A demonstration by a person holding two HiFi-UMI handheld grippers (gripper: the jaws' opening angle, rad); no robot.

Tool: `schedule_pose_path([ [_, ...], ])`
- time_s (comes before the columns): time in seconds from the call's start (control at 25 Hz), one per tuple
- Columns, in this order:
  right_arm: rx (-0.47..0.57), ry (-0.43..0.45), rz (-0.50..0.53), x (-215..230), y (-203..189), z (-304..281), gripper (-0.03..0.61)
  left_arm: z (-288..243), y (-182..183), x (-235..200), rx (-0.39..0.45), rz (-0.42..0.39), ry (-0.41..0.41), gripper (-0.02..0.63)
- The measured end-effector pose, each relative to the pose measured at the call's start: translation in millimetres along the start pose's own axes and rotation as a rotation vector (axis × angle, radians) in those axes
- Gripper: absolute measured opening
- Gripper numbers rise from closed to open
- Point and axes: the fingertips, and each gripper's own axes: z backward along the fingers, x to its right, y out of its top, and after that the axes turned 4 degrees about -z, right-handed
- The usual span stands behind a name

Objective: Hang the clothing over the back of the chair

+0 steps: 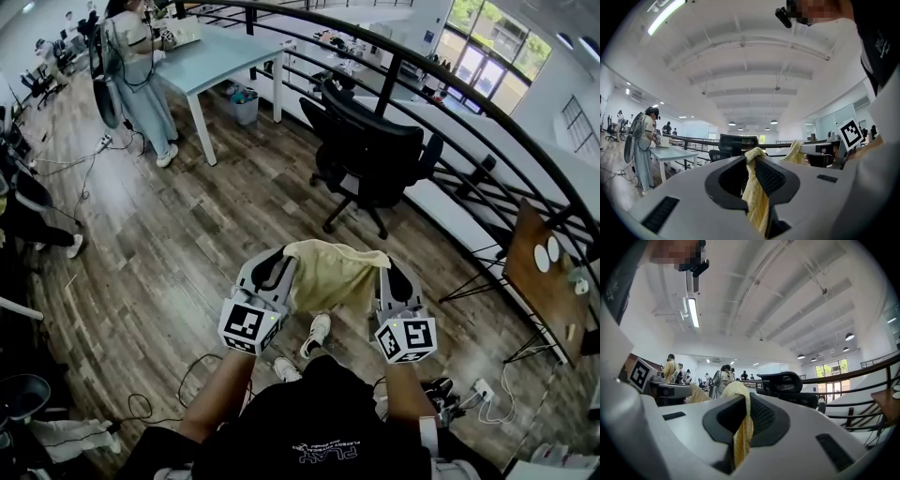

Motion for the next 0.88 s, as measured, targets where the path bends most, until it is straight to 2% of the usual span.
schedule_pose_path([
  [0.28,0.008,0.023,-0.009,-0.1,0.1,-17.2,0.026,-9.7,0.2,-7.8,-0.007,-0.007,-0.001,0.067],
  [0.48,0.025,0.041,-0.007,2.8,6.7,-29.9,0.026,-20.1,3.1,-7.1,-0.017,-0.063,-0.005,0.067],
  [0.88,0.037,0.051,0.000,21.1,16.9,-66.8,0.026,-56.8,8.5,-31.6,-0.010,-0.059,0.011,0.067],
])
